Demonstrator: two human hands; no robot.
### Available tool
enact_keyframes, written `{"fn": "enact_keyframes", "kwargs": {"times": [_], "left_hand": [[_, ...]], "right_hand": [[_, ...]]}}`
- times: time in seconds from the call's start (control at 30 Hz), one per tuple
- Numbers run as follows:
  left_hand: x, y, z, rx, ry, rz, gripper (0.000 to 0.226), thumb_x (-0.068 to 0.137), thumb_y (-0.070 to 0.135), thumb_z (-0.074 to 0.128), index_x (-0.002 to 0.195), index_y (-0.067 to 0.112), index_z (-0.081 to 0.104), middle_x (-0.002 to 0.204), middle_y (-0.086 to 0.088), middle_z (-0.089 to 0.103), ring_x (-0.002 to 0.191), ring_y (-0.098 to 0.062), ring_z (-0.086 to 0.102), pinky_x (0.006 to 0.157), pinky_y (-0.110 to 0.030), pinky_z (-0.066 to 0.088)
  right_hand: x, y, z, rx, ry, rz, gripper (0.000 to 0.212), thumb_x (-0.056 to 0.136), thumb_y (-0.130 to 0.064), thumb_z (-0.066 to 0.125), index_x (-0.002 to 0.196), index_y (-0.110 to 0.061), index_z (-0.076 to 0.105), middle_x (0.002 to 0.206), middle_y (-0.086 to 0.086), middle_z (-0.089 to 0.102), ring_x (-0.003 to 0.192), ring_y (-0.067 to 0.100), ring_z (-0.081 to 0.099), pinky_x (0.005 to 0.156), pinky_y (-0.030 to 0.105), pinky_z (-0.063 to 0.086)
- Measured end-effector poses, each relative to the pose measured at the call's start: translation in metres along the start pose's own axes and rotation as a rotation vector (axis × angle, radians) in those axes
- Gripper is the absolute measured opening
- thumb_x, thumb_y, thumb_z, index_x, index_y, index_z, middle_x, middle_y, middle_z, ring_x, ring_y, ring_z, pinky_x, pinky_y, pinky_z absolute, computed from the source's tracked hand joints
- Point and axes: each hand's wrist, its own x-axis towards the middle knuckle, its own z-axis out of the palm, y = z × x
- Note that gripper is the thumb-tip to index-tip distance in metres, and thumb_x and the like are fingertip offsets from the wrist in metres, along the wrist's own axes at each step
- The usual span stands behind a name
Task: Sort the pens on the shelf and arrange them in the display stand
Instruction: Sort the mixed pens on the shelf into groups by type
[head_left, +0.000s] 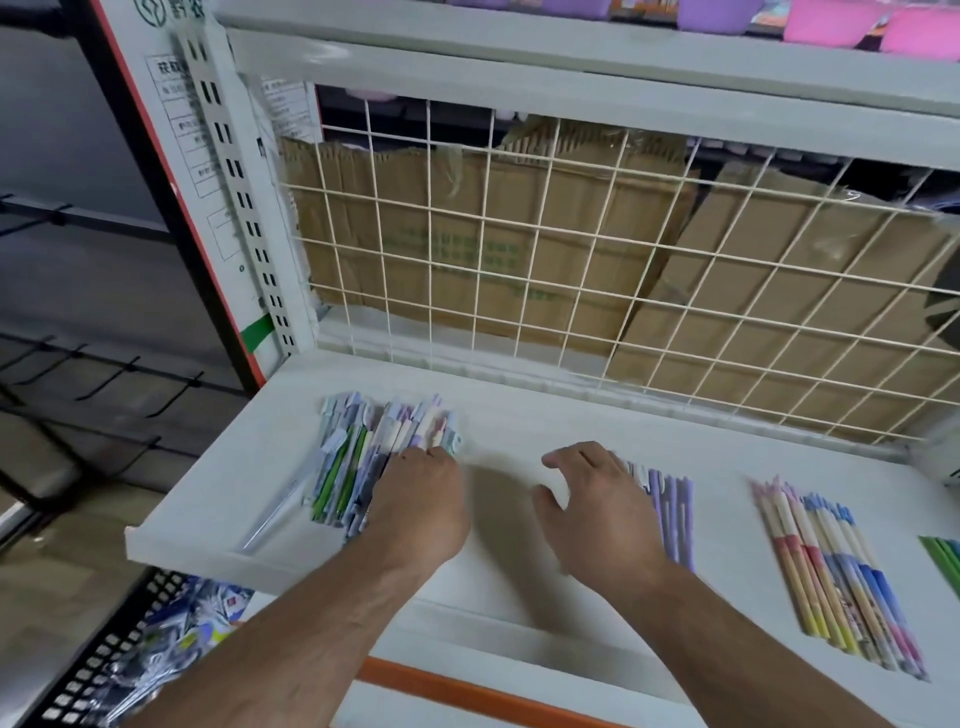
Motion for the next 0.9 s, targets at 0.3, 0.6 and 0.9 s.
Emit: {"fn": "enact_keyframes", "kwargs": {"times": [0.3,0.6,0.9], "left_hand": [[0.009,0.015,-0.005,0.021,-0.072,0.070,0.029,0.094,0.011,0.053,0.122,0.006,0.052,0.118,-0.007,0.059,0.110,-0.024,0.061,0.082,-0.032,0.049],[0.004,0.031,-0.008,-0.074,-0.038,0.074,0.017,0.096,0.018,0.048,0.111,0.009,0.049,0.109,-0.005,0.062,0.100,-0.024,0.062,0.071,-0.031,0.045],[-0.001,0.103,-0.027,-1.670,-0.357,-0.194,0.016,0.097,0.002,0.040,0.086,0.013,0.046,0.059,-0.003,0.048,0.048,-0.015,0.039,0.048,-0.027,0.038]], "right_hand": [[-0.002,0.006,-0.006,0.028,-0.029,0.030,0.026,0.084,-0.025,0.071,0.110,-0.019,0.073,0.112,-0.004,0.069,0.099,0.019,0.067,0.072,0.025,0.047],[-0.008,0.026,-0.024,0.021,-0.113,0.148,0.027,0.095,-0.040,0.049,0.117,-0.038,0.064,0.117,-0.017,0.060,0.108,0.015,0.059,0.098,0.016,0.030],[-0.015,0.054,-0.044,0.341,-0.150,0.166,0.019,0.083,-0.036,0.060,0.096,-0.029,0.071,0.082,-0.015,0.066,0.083,0.016,0.064,0.094,0.041,0.049]]}}
